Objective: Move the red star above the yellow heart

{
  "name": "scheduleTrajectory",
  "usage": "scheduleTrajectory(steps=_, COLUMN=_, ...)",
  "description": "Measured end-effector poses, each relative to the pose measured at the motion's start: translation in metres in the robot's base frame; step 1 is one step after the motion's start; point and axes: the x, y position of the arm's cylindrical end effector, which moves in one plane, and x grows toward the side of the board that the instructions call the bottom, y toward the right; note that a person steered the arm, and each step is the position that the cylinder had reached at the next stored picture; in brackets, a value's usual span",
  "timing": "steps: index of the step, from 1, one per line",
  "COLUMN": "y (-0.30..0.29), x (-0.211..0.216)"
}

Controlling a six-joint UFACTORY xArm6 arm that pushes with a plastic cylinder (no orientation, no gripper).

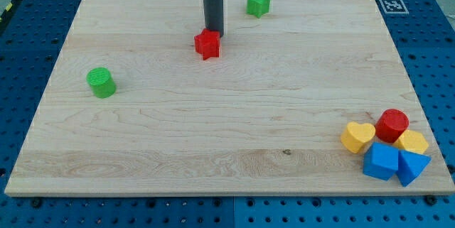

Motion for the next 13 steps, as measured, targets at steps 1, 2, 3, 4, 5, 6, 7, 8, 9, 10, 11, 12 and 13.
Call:
scheduleTrajectory(steps=1, y=-0.004, x=0.019)
scheduleTrajectory(steps=2, y=-0.054, x=0.02)
scheduleTrajectory(steps=3, y=-0.068, x=0.046)
scheduleTrajectory(steps=4, y=-0.044, x=0.059)
scheduleTrajectory(steps=5, y=-0.008, x=0.047)
scheduleTrajectory(steps=6, y=0.017, x=0.031)
scheduleTrajectory(steps=7, y=0.04, x=0.048)
scheduleTrajectory(steps=8, y=0.053, x=0.07)
scheduleTrajectory(steps=9, y=0.057, x=0.082)
scheduleTrajectory(steps=10, y=0.049, x=0.094)
scheduleTrajectory(steps=11, y=0.061, x=0.099)
scheduleTrajectory(steps=12, y=0.074, x=0.113)
scheduleTrajectory(steps=13, y=0.069, x=0.132)
